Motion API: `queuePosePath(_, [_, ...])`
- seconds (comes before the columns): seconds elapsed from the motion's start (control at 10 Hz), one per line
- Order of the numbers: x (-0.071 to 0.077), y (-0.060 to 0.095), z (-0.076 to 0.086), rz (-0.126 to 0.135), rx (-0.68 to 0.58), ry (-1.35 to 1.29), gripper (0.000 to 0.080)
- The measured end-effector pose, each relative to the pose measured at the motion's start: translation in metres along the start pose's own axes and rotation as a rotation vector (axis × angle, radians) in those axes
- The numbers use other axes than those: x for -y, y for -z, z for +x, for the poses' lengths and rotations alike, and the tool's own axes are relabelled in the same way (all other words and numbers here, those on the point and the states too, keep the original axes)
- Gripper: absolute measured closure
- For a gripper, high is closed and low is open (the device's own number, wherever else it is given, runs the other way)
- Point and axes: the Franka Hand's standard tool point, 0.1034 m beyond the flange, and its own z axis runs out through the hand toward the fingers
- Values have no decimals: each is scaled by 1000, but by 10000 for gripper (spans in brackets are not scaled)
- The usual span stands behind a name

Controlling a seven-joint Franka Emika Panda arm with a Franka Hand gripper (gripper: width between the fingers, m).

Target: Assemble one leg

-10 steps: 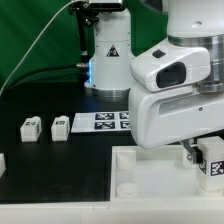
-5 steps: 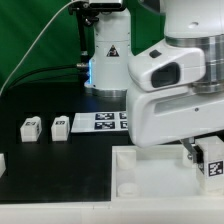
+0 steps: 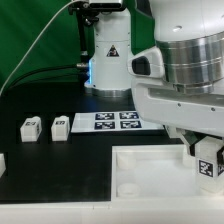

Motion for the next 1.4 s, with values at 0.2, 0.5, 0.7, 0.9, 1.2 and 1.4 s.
queuePosePath(0.2, [0,0,-1,3,6,-199,505])
queuePosePath(0.5, [4,-1,-3,42,54,-651,505])
queuePosePath(0.7, [6,-2,-5,74,55,-745,505])
queuePosePath(0.9, [6,-2,-5,75,55,-695,410])
queuePosePath(1.2, [8,-1,-9,42,5,-165,184])
queuePosePath(1.4, [6,-2,-7,42,0,42,157])
